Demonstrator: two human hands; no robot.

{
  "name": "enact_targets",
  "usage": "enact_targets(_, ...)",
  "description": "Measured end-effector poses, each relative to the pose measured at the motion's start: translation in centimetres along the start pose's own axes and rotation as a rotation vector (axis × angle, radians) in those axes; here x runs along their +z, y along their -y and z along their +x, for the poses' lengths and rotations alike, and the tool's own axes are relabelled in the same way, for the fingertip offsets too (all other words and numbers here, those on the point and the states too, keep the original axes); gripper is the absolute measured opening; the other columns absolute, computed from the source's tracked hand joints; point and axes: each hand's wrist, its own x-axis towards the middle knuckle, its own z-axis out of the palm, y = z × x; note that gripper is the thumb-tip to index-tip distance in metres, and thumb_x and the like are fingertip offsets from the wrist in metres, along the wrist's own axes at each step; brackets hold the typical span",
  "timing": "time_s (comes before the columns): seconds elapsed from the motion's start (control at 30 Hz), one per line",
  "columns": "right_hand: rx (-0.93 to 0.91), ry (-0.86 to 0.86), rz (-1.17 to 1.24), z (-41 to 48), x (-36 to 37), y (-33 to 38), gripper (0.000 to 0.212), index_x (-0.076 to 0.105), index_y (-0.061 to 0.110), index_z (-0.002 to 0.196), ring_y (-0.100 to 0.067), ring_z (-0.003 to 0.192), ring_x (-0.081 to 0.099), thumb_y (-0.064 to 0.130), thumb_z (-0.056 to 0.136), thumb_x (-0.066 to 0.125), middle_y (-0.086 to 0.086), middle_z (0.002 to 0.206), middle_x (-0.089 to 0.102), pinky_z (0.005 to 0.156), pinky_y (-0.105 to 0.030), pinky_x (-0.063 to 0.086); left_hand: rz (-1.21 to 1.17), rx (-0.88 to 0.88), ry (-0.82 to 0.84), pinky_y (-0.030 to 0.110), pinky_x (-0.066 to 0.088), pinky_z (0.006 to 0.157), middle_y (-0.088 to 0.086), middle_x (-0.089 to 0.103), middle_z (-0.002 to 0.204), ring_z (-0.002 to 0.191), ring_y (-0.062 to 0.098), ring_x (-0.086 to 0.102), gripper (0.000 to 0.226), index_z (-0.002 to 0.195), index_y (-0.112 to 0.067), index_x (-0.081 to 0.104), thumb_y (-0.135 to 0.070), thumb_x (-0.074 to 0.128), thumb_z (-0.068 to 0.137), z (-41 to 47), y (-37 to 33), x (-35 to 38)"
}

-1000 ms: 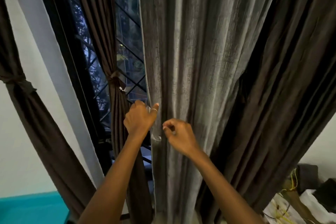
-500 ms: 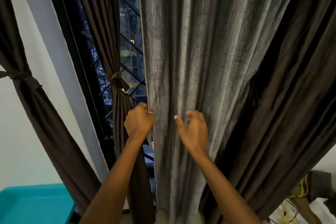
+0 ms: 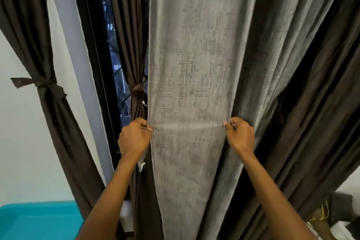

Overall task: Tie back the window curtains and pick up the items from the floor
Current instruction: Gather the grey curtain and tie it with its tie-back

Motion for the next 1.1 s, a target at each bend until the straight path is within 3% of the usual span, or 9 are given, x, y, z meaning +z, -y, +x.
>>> enact_targets(0.27, -0.062, -0.041, -0.031, -1.6, 0.3, -0.2, 0.033, 0.043, 0.018, 0.072, -0.017, 0.056, 0.053, 0.022, 0.099, 0.061, 0.0, 0.064, 0.053, 0.045, -0.026, 0.03, -0.02, 0.041, 0.013, 0.037, 0.057, 0.067, -0.007, 0.069, 0.077, 0.073, 0.019, 0.067, 0.004, 0.085, -0.024, 0.071, -0.026, 0.069, 0.087, -0.5, 0.3, -0.2)
enact_targets(0.33, -0.067, -0.049, -0.003, -2.1, 0.4, 0.1, 0.032, 0.043, 0.018, 0.072, -0.011, 0.058, 0.049, 0.02, 0.099, 0.061, 0.001, 0.067, 0.051, 0.047, -0.016, 0.028, -0.038, 0.05, 0.002, 0.036, 0.057, 0.067, -0.007, 0.069, 0.077, 0.073, 0.019, 0.066, 0.004, 0.085, -0.023, 0.072, -0.025, 0.069, 0.087, -0.6, 0.5, -0.3)
enact_targets(0.43, -0.069, -0.048, 0.033, -3.5, 0.6, 0.8, 0.026, 0.046, 0.016, 0.078, -0.006, 0.062, 0.047, 0.014, 0.097, 0.063, 0.001, 0.072, 0.053, 0.055, -0.009, 0.036, -0.061, 0.061, -0.017, 0.034, 0.055, 0.065, -0.008, 0.068, 0.074, 0.072, 0.018, 0.066, 0.004, 0.083, -0.022, 0.071, -0.022, 0.071, 0.087, -0.7, 1.0, -0.3)
enact_targets(0.53, -0.053, -0.058, 0.077, -5.3, 1.4, 1.3, 0.025, 0.047, 0.018, 0.08, -0.012, 0.071, 0.051, 0.009, 0.094, 0.066, -0.001, 0.081, 0.056, 0.058, -0.012, 0.032, -0.086, 0.086, -0.023, 0.035, 0.056, 0.063, -0.008, 0.068, 0.073, 0.069, 0.017, 0.065, 0.005, 0.082, -0.02, 0.071, -0.022, 0.071, 0.086, -1.1, 1.0, -0.2)
enact_targets(0.67, -0.112, -0.053, 0.189, -8.2, 2.4, 3.4, 0.029, 0.05, 0.02, 0.077, -0.001, 0.068, 0.056, 0.004, 0.09, 0.07, 0.0, 0.081, 0.056, 0.061, -0.003, 0.038, -0.125, 0.128, -0.006, 0.034, 0.055, 0.058, -0.01, 0.066, 0.067, 0.063, 0.013, 0.062, 0.011, 0.076, -0.023, 0.069, -0.02, 0.071, 0.086, -2.5, 0.5, 0.7)
enact_targets(0.9, -0.191, -0.021, 0.327, -10.7, 4.8, 6.1, 0.032, 0.047, 0.027, 0.075, -0.007, 0.066, 0.056, 0.009, 0.089, 0.07, 0.005, 0.077, 0.056, 0.06, -0.019, 0.045, -0.163, 0.178, 0.08, 0.037, 0.053, 0.057, -0.003, 0.069, 0.07, 0.067, 0.019, 0.066, 0.01, 0.074, -0.02, 0.069, -0.021, 0.068, 0.084, -6.5, -3.1, 2.8)
enact_targets(1.1, -0.157, 0.008, 0.416, -11.0, 4.7, 5.3, 0.018, 0.057, 0.022, 0.078, -0.01, 0.072, 0.061, 0.016, 0.091, 0.069, 0.006, 0.077, 0.062, 0.064, -0.037, 0.053, -0.204, 0.219, 0.139, 0.037, 0.058, 0.065, -0.006, 0.074, 0.075, 0.071, 0.011, 0.07, 0.011, 0.085, -0.022, 0.074, -0.029, 0.066, 0.086, -7.4, -4.0, 4.1)
